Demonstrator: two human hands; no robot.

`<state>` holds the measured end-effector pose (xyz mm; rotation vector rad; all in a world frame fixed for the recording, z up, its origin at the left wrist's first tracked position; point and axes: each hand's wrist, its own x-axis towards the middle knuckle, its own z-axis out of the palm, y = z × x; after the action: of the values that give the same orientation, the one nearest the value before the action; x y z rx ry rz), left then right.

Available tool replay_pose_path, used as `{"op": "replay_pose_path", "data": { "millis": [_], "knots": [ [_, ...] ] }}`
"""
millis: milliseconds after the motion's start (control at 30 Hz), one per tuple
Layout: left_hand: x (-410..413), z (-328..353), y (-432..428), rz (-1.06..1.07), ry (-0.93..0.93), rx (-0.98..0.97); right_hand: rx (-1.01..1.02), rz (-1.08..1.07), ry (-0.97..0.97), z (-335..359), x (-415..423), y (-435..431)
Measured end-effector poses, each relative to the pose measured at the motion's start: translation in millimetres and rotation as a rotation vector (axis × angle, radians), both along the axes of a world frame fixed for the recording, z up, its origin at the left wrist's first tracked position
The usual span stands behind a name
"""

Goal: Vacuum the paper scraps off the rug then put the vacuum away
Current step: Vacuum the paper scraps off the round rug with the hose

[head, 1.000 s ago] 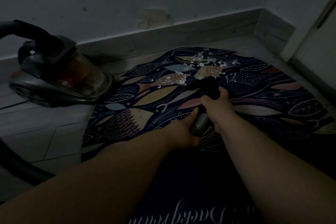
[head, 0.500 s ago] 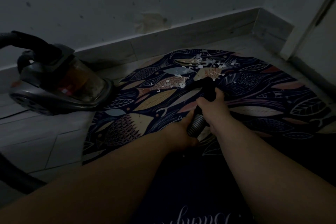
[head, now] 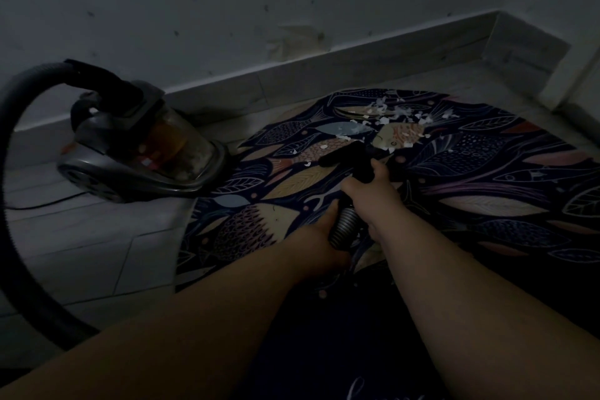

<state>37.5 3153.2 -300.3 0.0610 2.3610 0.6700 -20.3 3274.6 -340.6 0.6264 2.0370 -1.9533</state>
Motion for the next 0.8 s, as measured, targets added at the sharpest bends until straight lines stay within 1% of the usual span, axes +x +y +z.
{"op": "replay_pose_path", "data": {
  "millis": [267, 433, 800],
  "knots": [
    [3.1, 1.6, -19.1, 0.039, 0.000, -0.016, -0.015, 0.064, -0.012, 2.5, -1.1, -22.3],
    [4.9, 1.9, -19.7, 0.024, -0.007, -0.026, -0.046, 0.027, -0.034, 2.7, 4.2, -24.0],
    [4.8, 4.0, 17.7, -0.055, 0.001, -0.039, -0.019, -0.052, -0.042, 7.4, 10.7, 20.2]
  ]
}}
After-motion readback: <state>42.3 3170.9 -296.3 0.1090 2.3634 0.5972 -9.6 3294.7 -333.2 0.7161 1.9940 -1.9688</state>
